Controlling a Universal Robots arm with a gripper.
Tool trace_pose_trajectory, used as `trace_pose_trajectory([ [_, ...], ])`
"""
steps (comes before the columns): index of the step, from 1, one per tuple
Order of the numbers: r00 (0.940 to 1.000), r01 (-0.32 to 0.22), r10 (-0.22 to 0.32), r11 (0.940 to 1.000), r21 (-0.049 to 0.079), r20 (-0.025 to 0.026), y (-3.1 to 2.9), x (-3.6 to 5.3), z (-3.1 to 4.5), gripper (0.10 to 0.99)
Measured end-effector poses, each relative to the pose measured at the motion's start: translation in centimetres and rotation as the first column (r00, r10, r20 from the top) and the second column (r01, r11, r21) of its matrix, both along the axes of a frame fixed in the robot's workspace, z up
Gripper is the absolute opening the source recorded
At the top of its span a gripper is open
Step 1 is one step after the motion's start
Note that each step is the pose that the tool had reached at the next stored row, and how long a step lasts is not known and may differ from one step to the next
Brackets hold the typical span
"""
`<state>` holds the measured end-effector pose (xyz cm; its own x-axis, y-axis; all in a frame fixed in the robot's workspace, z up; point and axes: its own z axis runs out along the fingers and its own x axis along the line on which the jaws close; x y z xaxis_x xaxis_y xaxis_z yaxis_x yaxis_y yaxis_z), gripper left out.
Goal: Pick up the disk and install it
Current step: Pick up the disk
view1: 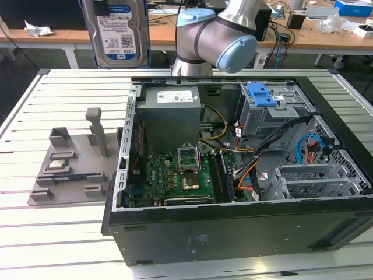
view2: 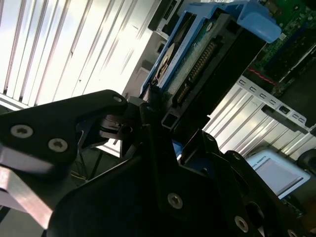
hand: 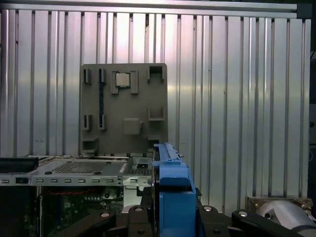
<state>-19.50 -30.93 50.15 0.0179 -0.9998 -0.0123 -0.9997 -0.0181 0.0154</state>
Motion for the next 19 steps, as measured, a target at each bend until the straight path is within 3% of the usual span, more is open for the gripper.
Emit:
trace_pose_trajectory([
  [7,1.0000,0.000,0.000,1.0000,0.000,0.0001,0.06,3.11,0.00,0.365],
  [14,1.0000,0.000,0.000,1.0000,0.000,0.0001,0.09,5.51,-0.01,0.365],
  [19,1.0000,0.000,0.000,1.0000,-0.001,0.0000,0.11,8.24,0.00,0.365],
])
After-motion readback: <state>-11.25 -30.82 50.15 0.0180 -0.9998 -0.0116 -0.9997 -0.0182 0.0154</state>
